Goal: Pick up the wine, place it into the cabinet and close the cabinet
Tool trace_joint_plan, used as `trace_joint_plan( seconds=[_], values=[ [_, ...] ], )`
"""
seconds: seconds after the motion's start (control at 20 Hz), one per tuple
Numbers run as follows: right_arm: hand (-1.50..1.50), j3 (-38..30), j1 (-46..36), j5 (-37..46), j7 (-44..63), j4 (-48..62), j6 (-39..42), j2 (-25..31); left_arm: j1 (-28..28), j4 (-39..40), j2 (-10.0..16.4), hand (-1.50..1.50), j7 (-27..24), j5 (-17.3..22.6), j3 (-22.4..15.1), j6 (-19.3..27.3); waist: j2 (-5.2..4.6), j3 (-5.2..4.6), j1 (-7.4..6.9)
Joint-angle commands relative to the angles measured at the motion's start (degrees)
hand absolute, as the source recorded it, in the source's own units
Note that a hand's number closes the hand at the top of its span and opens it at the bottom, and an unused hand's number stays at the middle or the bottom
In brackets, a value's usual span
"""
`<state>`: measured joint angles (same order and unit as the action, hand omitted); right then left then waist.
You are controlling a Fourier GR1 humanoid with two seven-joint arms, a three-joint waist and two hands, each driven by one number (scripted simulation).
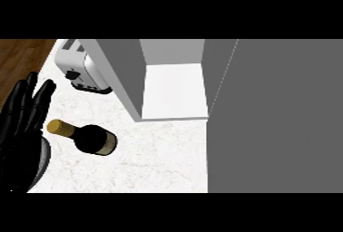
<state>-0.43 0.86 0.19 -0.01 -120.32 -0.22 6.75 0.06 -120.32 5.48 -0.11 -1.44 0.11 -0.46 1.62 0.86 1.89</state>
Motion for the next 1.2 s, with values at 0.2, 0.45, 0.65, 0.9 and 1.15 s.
trace_joint_plan(
  seconds=[0.2, 0.45, 0.65, 0.9, 1.15],
  values=[
    [-1.5, 1.37, 7.16, -0.11, 1.57, -8.05, 2.04, -0.44, -1.32, -0.57, -0.8, -1.5, -5.65, -1.9, -2.97, -1.69, -1.54, -0.87, -1.58],
    [-1.5, 9.32, 9.33, -9.18, 9.24, -13.27, 8.89, 0.55, 1.95, -1.7, -5.36, -1.5, 1.19, 11.12, -8.52, -0.11, -1.37, -0.91, -1.29],
    [-1.5, 9.74, 9.34, -9.69, 14.81, -17.71, 7.5, 0.71, 6.11, -11.72, -5.43, -1.5, 5.84, 11.39, -11.07, 1.21, -1.42, -0.88, -1.96],
    [-1.5, 12.26, 9.8, -6.56, 16.66, -20.72, 5.97, -1.46, 3.44, -8.7, -5.46, -1.5, 4.92, 5.2, -19.73, 8.15, -1.54, -0.86, -1.76],
    [-1.5, 4.79, 9.06, -14.25, 21.41, -25.13, 7.96, 2.06, 2.78, -16.49, -5.47, -1.5, 13.18, 0.51, -25.48, 14.07, -1.5, -0.84, -1.74]
  ],
)
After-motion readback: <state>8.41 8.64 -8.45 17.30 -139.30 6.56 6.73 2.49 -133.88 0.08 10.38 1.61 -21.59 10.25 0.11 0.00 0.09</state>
